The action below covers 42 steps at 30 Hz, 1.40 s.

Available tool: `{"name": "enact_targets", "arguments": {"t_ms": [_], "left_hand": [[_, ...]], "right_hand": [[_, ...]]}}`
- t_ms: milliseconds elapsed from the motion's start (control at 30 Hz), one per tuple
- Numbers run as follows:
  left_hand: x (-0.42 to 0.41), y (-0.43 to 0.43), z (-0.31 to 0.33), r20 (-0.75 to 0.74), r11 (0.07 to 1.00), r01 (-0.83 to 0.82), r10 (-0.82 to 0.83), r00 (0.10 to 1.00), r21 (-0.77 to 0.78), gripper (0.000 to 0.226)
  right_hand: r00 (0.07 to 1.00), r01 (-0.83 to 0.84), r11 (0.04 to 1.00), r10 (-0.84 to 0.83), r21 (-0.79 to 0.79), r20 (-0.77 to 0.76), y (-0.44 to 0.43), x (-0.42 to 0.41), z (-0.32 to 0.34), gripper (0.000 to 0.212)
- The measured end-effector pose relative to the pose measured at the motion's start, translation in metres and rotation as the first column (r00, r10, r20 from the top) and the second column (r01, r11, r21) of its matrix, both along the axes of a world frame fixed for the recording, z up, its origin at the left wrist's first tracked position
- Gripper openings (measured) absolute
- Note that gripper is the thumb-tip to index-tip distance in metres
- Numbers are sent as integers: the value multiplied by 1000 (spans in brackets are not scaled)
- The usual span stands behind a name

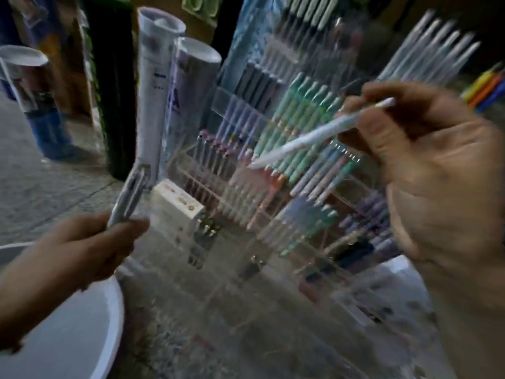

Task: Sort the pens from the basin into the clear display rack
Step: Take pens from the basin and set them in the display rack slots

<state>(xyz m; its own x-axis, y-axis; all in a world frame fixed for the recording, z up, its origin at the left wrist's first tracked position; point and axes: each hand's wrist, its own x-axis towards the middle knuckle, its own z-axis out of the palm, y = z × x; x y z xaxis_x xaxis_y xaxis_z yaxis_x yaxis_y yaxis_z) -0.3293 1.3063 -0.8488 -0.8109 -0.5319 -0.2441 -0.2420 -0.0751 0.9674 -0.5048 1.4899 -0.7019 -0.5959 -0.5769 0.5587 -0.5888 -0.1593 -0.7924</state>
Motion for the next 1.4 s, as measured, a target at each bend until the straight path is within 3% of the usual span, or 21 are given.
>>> {"name": "enact_targets", "arguments": {"t_ms": [67, 167, 267, 367, 467, 633, 833, 1000, 1133, 1233, 1400], "left_hand": [[-24, 15, 27, -157, 997, 2, -14, 987, -76, 61], [-61, 39, 69, -299, 988, 60, -100, 949, -141, 38], [-95, 55, 91, -286, 955, 141, -216, 934, -260, 21], [-123, 67, 82, -212, 929, 155, -235, 949, -336, 18], [-137, 78, 65, -238, 962, 70, -135, 962, -264, 21], [-141, 81, 46, -357, 992, -99, 62, 932, -84, 25], [-140, 89, 36, -449, 974, -194, 121, 885, -120, 27], [-144, 93, 46, -493, 956, -225, 107, 864, -186, 22], [-155, 97, 60, -396, 928, -47, -111, 912, -369, 9], [-160, 98, 61, -237, 880, 134, -265, 935, -455, 12], [-157, 97, 59, -203, 866, 143, -268, 942, -480, 9]], "right_hand": [[960, 149, 986, -128, 68, -251, 23, -18, 8, 15], [911, 267, 952, -199, 148, -361, 41, -32, 1, 24], [942, 254, 939, -185, 232, -279, 44, -37, -14, 25], [968, 210, 949, -168, 237, -185, 37, -41, -26, 23], [986, 149, 949, -122, 277, -111, 21, -45, -34, 22], [994, 96, 864, -58, 494, -92, 3, -45, -49, 20], [994, 100, 859, -68, 502, -83, 4, -48, -50, 16], [954, 264, 906, -194, 330, -230, 31, -48, -10, 21], [917, 339, 844, -197, 417, -347, 57, -44, -1, 23], [954, 286, 808, -190, 515, -232, 65, -43, -20, 23], [976, 197, 826, -214, 528, -29, 64, -43, -46, 19]]}}
